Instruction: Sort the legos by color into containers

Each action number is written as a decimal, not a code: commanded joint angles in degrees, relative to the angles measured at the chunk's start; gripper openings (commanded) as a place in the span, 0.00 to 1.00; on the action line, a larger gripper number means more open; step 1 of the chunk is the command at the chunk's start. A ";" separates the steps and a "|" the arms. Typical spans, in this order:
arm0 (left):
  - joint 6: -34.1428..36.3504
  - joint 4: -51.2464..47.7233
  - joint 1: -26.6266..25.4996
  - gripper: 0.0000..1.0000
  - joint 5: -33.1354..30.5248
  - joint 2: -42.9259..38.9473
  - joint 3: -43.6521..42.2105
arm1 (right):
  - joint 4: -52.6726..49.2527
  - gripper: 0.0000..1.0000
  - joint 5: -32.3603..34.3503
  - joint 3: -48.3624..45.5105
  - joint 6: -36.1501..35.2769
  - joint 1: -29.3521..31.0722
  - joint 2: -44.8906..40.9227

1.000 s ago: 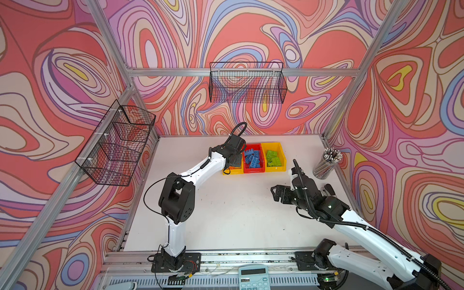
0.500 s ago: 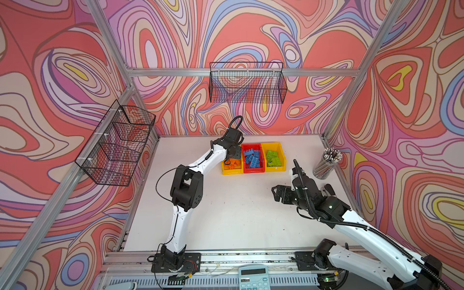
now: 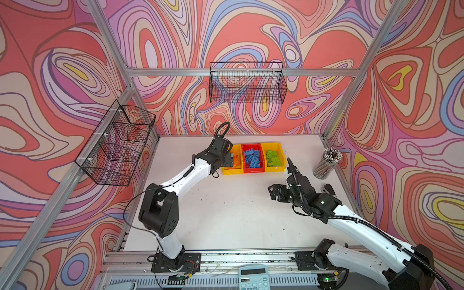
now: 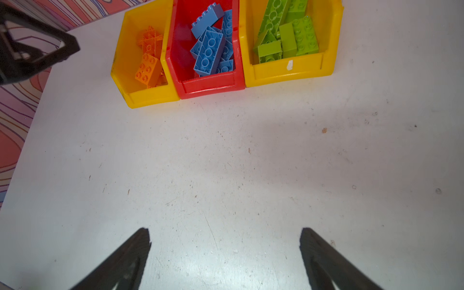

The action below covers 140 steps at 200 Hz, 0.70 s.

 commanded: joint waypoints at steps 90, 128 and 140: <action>15.55 28.06 0.31 0.91 -23.11 -34.89 -43.01 | 15.97 0.98 23.45 1.05 -14.04 0.15 10.11; 25.74 53.67 1.11 0.93 -25.52 -34.90 -56.01 | 34.86 0.98 26.34 -7.88 -23.21 0.20 10.46; 27.02 55.15 2.14 0.94 -25.54 -33.33 -56.26 | 39.77 0.98 28.89 -9.97 -25.51 0.08 11.12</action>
